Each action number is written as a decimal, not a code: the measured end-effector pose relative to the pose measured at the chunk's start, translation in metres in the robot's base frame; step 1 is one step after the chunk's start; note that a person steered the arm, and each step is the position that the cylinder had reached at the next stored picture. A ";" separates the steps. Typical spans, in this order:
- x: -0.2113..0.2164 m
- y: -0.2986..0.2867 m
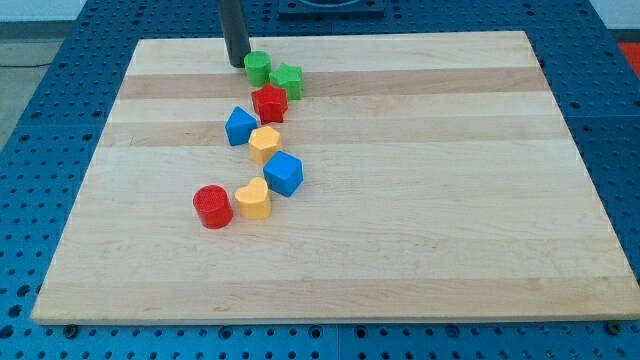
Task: Move the yellow heart right to the red circle
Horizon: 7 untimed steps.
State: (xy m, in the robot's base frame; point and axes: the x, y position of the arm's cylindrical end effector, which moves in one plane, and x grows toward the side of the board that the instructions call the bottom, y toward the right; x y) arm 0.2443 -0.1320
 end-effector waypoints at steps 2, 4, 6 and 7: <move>0.000 0.006; 0.043 -0.067; 0.143 -0.099; 0.201 -0.097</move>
State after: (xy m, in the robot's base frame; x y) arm 0.4454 -0.2292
